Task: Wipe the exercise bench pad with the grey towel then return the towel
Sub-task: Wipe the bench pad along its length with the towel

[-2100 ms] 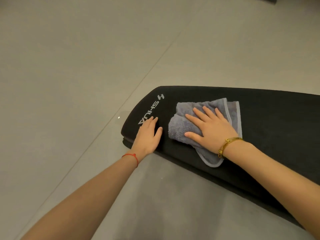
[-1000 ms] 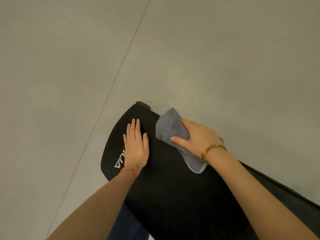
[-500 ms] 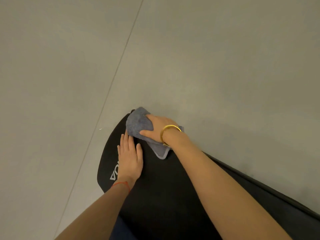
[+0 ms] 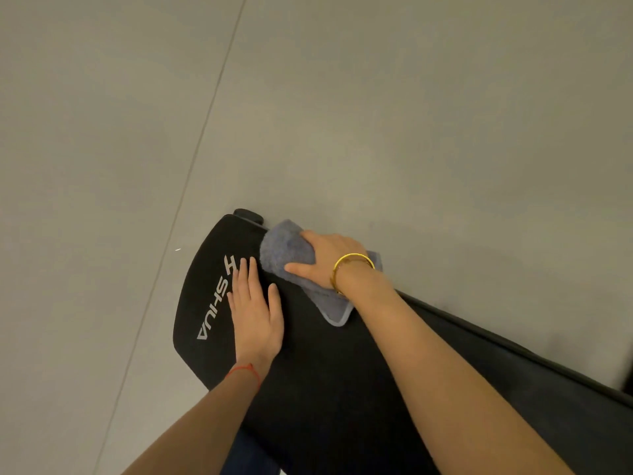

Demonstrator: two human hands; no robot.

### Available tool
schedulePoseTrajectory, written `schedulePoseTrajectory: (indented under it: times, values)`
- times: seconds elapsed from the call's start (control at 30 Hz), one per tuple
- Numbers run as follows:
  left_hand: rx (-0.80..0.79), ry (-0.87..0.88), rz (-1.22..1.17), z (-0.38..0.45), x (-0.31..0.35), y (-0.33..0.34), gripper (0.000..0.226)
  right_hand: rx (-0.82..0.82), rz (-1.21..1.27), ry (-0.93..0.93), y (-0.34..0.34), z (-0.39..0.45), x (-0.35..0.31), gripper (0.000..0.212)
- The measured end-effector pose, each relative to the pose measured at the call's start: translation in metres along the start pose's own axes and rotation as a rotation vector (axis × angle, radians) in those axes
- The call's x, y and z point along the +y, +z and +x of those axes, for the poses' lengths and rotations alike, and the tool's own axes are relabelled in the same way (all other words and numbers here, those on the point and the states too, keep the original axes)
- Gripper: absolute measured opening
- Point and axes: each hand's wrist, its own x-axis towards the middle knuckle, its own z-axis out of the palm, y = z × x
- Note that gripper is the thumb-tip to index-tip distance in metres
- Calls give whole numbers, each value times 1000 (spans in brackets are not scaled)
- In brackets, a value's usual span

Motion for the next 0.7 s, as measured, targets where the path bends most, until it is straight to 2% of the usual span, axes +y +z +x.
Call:
schedulePoseTrajectory:
  times: [0.1, 0.27, 0.43, 0.5, 0.57, 0.7]
  values:
    - [-6, 8, 2, -19, 18, 8, 58, 55, 29, -24, 6, -19, 14, 60]
    - [3, 28, 10, -60, 55, 24, 59, 154, 47, 16, -7, -135, 81, 56]
    - [-19, 117, 34, -107, 92, 37, 63, 272, -10, 108, -18, -264, 156, 71]
    - [-34, 166, 43, -127, 103, 43, 64, 282, 11, 119, -20, -270, 158, 68]
    - [-36, 198, 52, -141, 110, 48, 63, 245, 12, 122, -18, -244, 143, 61]
    - [-9, 225, 45, -157, 115, 58, 61, 198, 6, 68, -4, -188, 112, 62]
